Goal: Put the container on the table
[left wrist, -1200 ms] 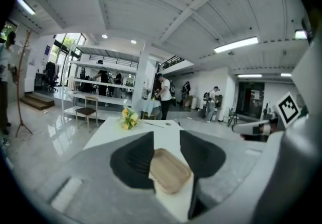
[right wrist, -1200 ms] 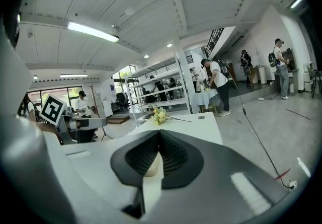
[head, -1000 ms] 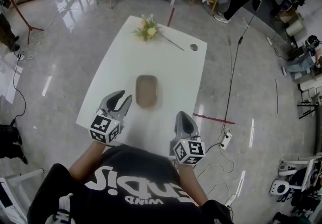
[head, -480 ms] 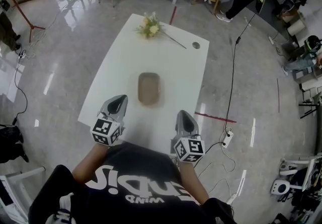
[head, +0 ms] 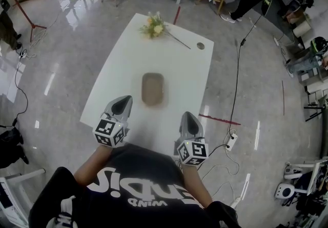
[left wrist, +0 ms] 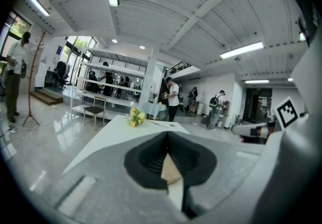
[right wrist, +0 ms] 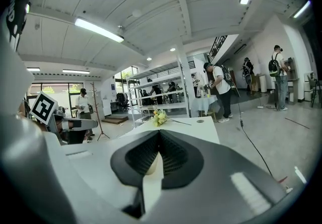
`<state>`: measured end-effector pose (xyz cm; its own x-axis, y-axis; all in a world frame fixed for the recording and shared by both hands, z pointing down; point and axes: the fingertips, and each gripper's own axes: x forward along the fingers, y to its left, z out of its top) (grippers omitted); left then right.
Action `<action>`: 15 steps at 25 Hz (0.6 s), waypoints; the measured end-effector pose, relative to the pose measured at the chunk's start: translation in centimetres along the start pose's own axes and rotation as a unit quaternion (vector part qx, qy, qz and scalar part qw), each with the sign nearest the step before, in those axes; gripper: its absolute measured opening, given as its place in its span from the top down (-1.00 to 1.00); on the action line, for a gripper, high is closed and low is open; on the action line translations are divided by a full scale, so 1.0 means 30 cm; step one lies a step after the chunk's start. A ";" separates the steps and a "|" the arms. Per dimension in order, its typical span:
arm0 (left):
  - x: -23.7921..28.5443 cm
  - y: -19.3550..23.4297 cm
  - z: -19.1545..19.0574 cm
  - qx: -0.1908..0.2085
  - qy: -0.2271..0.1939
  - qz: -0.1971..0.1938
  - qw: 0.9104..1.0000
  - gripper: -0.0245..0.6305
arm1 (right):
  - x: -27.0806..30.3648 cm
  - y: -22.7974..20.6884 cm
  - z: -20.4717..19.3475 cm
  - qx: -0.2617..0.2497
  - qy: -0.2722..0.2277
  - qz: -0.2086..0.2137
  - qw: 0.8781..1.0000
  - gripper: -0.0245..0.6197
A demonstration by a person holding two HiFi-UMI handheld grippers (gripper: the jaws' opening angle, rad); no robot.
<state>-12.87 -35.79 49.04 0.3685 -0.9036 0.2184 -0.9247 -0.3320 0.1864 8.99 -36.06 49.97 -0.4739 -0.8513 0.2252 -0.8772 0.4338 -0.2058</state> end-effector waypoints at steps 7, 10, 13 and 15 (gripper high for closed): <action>-0.010 0.015 0.021 -0.014 -0.009 0.006 1.000 0.92 | 0.006 0.025 0.003 0.003 0.000 0.010 1.000 0.93; -0.012 0.019 0.028 -0.015 -0.009 0.008 1.000 0.92 | 0.008 0.034 0.007 0.004 0.000 0.013 1.000 0.93; -0.019 0.027 0.032 -0.018 -0.009 0.010 1.000 0.92 | 0.010 0.043 0.014 0.004 0.000 0.015 1.000 0.93; -0.022 0.031 0.028 -0.019 -0.009 0.010 1.000 0.92 | 0.011 0.044 0.013 0.005 0.000 0.014 1.000 0.93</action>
<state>-14.06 -35.72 48.25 0.3475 -0.9147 0.2062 -0.9275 -0.3031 0.2186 7.72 -35.86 49.41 -0.4987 -0.8386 0.2190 -0.8625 0.4552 -0.2210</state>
